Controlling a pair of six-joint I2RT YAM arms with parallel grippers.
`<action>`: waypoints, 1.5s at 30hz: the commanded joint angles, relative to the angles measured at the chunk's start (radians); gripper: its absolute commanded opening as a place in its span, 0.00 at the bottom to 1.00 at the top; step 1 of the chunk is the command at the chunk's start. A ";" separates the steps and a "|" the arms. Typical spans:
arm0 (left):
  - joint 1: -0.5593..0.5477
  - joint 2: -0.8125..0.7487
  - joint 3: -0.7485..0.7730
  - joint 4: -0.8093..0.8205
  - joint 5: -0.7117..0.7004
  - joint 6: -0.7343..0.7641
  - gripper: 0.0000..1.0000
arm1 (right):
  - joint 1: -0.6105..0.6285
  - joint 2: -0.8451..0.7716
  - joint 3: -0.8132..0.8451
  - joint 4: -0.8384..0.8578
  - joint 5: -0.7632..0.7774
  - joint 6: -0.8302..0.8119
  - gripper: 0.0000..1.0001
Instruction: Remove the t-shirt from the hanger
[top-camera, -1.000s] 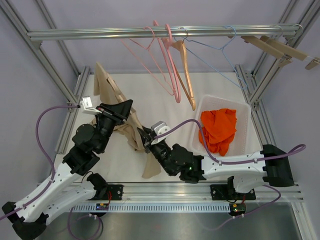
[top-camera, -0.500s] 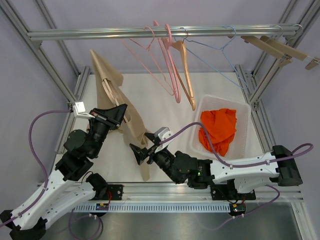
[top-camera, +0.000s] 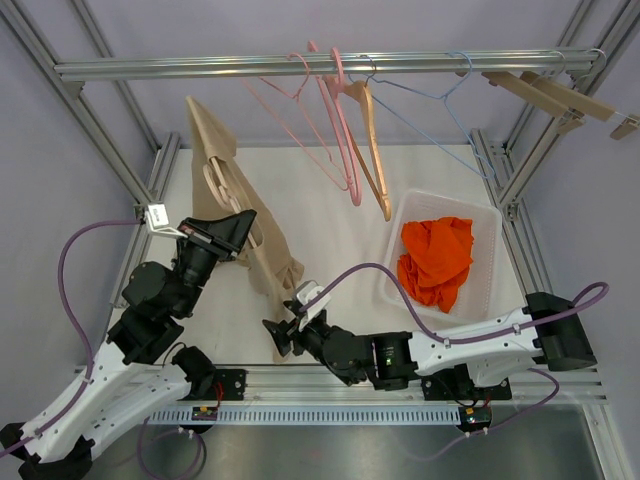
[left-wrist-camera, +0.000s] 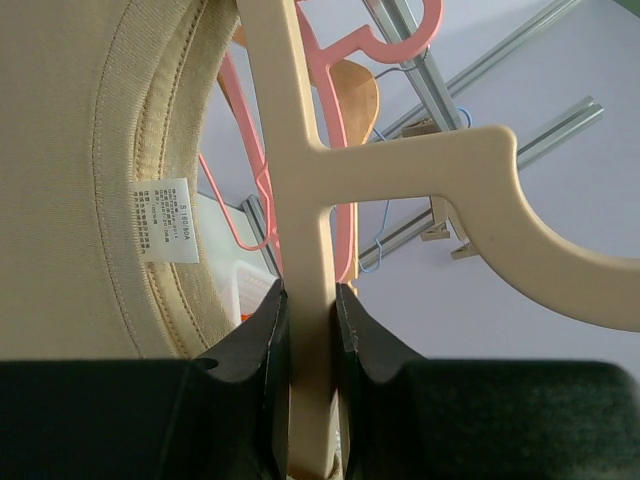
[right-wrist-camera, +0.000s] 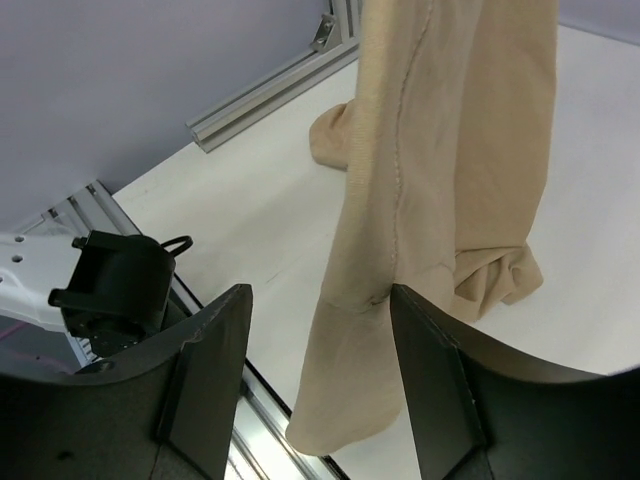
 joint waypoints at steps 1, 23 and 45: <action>0.003 -0.006 0.058 0.115 0.054 -0.035 0.00 | 0.011 0.017 0.003 0.043 0.026 0.023 0.61; 0.003 -0.004 0.364 -0.059 0.212 0.014 0.00 | 0.184 0.085 -0.049 -0.029 0.098 0.202 0.00; 0.003 -0.180 0.365 -0.469 0.843 -0.144 0.00 | -0.198 -0.197 0.110 -0.022 -0.174 -0.325 0.00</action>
